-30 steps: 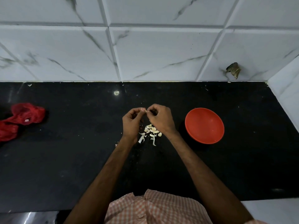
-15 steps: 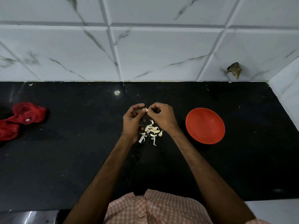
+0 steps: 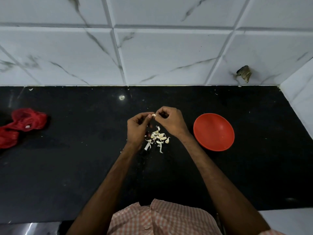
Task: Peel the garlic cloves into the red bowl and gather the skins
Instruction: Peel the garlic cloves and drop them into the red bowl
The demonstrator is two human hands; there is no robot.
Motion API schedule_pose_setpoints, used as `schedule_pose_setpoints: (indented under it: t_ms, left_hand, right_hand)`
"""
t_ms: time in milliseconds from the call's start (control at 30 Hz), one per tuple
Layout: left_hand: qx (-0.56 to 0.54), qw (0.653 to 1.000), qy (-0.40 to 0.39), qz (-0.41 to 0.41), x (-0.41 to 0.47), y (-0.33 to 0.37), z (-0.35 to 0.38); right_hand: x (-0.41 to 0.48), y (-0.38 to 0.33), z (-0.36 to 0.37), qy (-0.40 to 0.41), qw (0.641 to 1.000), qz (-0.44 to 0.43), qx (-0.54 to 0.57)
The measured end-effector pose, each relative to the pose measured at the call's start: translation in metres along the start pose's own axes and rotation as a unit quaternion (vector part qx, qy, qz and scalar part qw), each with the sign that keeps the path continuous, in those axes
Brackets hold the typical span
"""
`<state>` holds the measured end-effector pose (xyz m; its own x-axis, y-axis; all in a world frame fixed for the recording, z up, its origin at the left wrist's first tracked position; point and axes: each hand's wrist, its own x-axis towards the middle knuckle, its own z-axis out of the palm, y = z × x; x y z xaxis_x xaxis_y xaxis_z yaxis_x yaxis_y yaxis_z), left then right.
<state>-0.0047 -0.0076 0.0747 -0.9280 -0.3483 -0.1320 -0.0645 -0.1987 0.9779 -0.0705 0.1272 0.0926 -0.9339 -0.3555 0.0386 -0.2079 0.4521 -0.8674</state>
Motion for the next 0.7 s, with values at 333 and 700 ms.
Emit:
schedule_pose_setpoints:
  t_ms: [333, 700]
  left_hand:
    - [-0.112, 0.987, 0.065, -0.095, 0.007, -0.002, -0.003]
    - [-0.084, 0.991, 0.057, -0.09, 0.005, -0.001, 0.004]
  right_hand:
    - [0.0, 0.006, 0.004, -0.003, 0.998, 0.054, 0.012]
    - [-0.004, 0.022, 0.015, 0.011, 0.989, 0.022, -0.146]
